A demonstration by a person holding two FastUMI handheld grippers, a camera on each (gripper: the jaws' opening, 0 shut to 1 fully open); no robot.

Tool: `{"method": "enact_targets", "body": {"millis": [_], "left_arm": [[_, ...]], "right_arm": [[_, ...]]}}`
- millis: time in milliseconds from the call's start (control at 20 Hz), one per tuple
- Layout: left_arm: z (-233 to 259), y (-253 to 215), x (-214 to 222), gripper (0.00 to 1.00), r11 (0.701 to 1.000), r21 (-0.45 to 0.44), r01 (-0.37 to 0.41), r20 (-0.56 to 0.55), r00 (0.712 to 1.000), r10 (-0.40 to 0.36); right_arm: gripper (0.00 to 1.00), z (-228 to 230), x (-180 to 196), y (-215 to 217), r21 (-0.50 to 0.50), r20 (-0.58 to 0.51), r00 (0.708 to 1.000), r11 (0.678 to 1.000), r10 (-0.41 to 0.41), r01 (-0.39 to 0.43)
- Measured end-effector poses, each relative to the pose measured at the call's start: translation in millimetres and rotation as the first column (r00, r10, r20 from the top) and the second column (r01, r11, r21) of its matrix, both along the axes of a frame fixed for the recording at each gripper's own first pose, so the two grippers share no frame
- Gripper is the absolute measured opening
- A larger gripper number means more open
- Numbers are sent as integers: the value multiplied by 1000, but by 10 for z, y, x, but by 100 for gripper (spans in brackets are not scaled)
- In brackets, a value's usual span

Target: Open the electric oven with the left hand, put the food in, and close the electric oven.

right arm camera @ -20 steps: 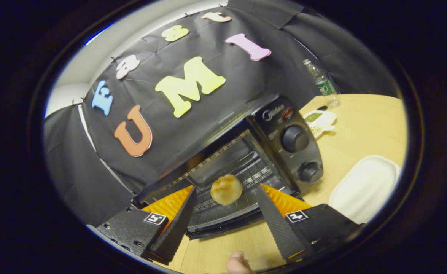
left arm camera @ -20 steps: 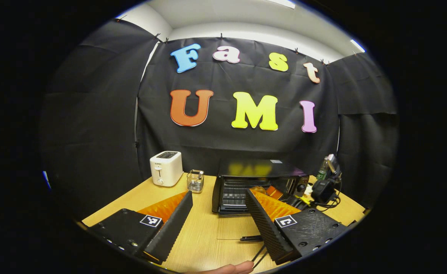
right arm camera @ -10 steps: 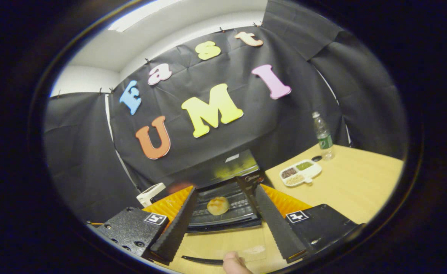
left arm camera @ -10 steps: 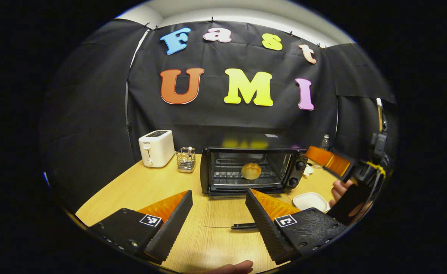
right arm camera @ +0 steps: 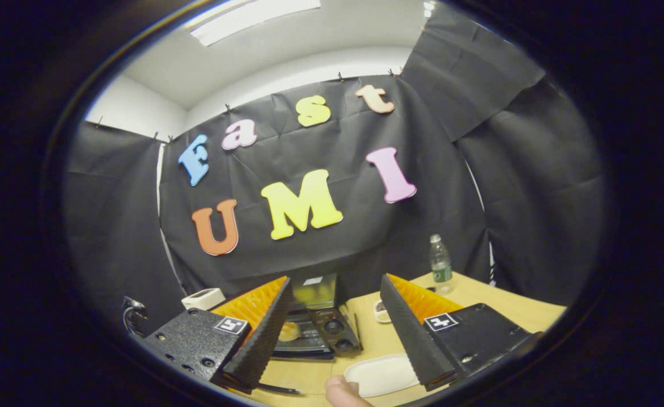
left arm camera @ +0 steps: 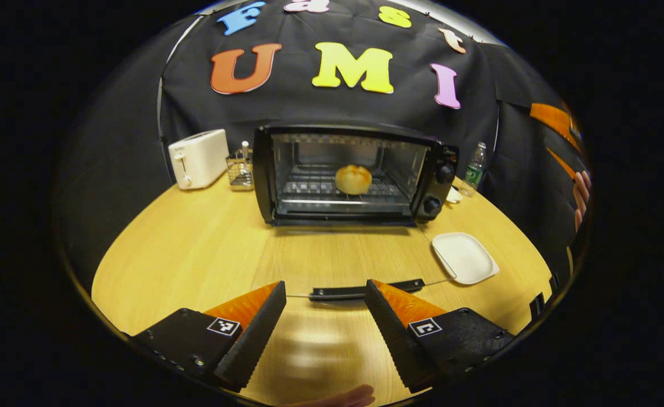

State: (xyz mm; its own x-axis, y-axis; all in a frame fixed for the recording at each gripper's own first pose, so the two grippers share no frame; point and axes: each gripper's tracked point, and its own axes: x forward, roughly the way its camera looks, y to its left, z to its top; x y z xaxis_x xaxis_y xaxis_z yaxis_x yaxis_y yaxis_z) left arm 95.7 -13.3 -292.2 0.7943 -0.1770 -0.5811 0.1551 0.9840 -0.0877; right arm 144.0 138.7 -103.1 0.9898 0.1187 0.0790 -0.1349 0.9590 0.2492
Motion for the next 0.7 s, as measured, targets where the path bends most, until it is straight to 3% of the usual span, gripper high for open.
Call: {"method": "enact_targets", "body": {"millis": [150, 300, 450, 700], "left_arm": [[-165, -82, -77, 93, 999, 34, 15, -79, 997, -12], [-308, -212, -143, 93, 998, 55, 41, -135, 990, -33], [-399, -348, -113, 93, 996, 63, 62, -175, 983, -50], [-561, -380, -52, 93, 994, 109, 32, -241, 971, -5]], "right_arm": [[94, 158, -99, -169, -134, 49, 998, 990, -26, 33], [94, 259, -184, -289, -203, 68, 997, 977, -48, 61], [95, 290, -226, -316, -198, 65, 998, 979, -27, 39], [95, 170, -166, -430, -188, 35, 999, 982, -21, 27]]}}
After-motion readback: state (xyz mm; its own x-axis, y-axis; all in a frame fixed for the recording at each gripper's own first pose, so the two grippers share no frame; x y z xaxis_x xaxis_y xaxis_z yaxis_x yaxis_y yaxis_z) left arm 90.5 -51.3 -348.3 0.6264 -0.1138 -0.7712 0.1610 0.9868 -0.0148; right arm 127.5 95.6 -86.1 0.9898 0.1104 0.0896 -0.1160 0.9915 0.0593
